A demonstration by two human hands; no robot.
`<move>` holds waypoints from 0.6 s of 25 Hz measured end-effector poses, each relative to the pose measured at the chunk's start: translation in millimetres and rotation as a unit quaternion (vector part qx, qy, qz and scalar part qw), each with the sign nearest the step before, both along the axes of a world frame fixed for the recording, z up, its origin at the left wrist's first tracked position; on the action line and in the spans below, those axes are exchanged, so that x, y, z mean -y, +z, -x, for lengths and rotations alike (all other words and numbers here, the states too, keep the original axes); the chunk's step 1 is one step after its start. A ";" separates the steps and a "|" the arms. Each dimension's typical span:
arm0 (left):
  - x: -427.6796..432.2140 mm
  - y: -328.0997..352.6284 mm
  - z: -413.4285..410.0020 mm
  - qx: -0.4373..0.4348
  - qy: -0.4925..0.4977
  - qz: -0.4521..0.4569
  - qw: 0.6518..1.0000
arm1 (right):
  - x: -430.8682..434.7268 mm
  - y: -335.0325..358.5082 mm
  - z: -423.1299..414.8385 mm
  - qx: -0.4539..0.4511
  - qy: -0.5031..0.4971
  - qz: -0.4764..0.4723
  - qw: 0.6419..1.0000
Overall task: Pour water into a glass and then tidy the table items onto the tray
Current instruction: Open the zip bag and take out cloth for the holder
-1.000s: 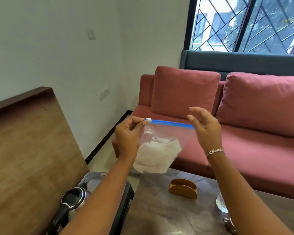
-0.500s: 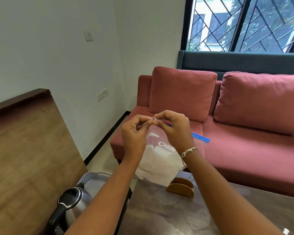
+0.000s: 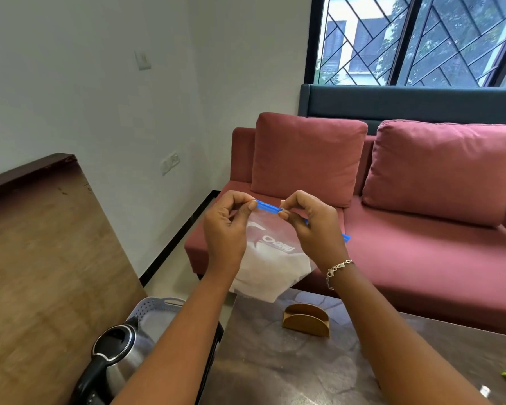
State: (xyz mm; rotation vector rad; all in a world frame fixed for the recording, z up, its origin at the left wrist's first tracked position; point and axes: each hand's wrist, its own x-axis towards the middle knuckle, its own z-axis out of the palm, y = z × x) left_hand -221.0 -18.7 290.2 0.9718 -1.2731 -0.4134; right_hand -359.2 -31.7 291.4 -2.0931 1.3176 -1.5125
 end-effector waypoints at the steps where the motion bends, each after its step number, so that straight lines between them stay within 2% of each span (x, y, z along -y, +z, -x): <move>1: 1.4 0.0 -2.3 -0.008 0.004 0.000 1.000 | 0.3 -2.2 5.7 -0.002 -0.004 -0.007 1.000; 15: 3.2 -5.7 -34.5 -0.106 0.021 -0.022 0.994 | -1.6 -19.8 56.6 -0.029 -0.058 -0.049 0.997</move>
